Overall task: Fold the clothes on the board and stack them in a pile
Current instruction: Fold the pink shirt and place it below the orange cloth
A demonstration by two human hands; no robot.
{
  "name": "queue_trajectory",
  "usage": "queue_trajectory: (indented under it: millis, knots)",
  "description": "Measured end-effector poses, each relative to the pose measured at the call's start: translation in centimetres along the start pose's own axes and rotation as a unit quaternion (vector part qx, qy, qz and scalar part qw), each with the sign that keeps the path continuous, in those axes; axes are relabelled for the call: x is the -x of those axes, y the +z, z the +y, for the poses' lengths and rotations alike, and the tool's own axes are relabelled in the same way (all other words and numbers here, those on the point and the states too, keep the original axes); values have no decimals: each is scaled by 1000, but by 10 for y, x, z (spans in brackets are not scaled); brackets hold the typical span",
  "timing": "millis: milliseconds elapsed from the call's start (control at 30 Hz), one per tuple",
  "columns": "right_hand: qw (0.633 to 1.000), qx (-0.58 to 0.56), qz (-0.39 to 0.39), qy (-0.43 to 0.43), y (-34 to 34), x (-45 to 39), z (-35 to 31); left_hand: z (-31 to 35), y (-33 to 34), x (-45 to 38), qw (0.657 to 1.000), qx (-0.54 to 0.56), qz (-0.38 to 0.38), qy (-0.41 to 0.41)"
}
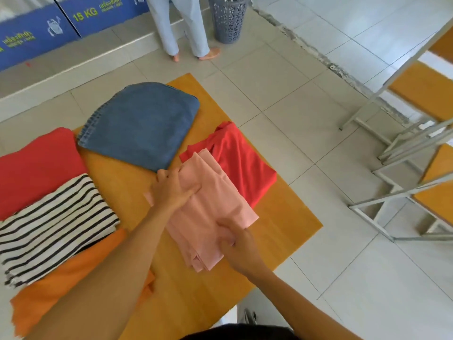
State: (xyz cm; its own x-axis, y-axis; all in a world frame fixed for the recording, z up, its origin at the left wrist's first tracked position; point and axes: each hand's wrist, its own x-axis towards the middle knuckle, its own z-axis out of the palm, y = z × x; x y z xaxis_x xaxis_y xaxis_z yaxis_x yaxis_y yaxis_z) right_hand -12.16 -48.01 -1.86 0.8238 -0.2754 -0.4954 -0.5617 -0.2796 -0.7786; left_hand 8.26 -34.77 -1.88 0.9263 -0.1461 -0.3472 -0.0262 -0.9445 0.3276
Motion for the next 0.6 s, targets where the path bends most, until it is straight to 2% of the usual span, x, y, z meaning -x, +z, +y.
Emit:
queue_trajectory:
  millis: [67,167,300,500,600]
  knots:
    - [1000,1,30,-2,5,0,1,-3,7,6,999,44,8,-22]
    - [998,4,59,11,13,2,3,-14,14,18,990,112,-51,-74]
    - [997,28,64,18,10,7,-2,-39,4,52,979,171,-84,-77]
    - [994,59,50,-77,16,25,-33,-87,-25,167,924,373,1,-77]
    - [990,56,8,-131,43,49,-46,-117,-23,229,899,413,88,-115]
